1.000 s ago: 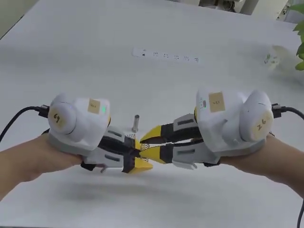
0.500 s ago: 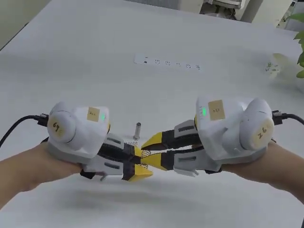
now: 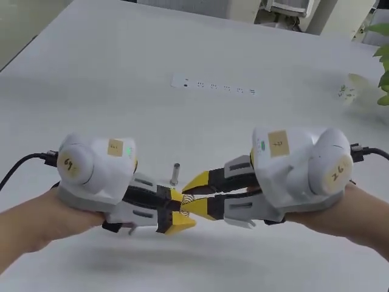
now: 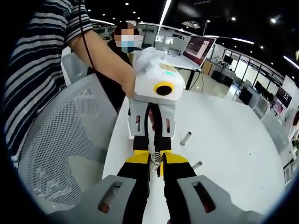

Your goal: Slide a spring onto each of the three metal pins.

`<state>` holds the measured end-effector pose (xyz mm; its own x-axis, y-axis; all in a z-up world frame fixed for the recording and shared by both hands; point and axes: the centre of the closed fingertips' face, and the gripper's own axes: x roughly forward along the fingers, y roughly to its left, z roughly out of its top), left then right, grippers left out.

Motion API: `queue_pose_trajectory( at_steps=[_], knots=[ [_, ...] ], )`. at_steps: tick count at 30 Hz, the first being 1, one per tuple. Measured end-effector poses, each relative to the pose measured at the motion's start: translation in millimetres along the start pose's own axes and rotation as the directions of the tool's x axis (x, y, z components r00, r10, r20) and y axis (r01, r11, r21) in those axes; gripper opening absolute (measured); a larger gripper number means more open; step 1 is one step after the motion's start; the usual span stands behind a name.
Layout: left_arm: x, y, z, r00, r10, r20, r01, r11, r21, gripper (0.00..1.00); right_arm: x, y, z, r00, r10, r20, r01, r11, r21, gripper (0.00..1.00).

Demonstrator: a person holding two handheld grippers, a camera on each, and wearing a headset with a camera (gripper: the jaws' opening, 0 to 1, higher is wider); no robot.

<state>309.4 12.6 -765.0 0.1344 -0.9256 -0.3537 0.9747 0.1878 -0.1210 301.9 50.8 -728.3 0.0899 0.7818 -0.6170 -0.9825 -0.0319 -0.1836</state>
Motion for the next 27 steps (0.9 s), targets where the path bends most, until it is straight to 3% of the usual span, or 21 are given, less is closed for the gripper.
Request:
queue_pose_trajectory(
  at_steps=[15,27],
  knots=[
    [-7.1,4.4,1.2,0.999,0.039,0.022,-0.038,0.998,-0.041,0.12,0.6,-1.3,-1.0,0.9998,-0.009,-0.017,0.009,1.0,-0.022,0.07],
    [-24.5,12.5,-9.2,0.9956,0.093,0.016,-0.091,0.994,-0.068,0.23,-0.2,-6.8,-3.8,0.9992,-0.031,-0.026,0.03,0.999,-0.026,0.08]
  ],
)
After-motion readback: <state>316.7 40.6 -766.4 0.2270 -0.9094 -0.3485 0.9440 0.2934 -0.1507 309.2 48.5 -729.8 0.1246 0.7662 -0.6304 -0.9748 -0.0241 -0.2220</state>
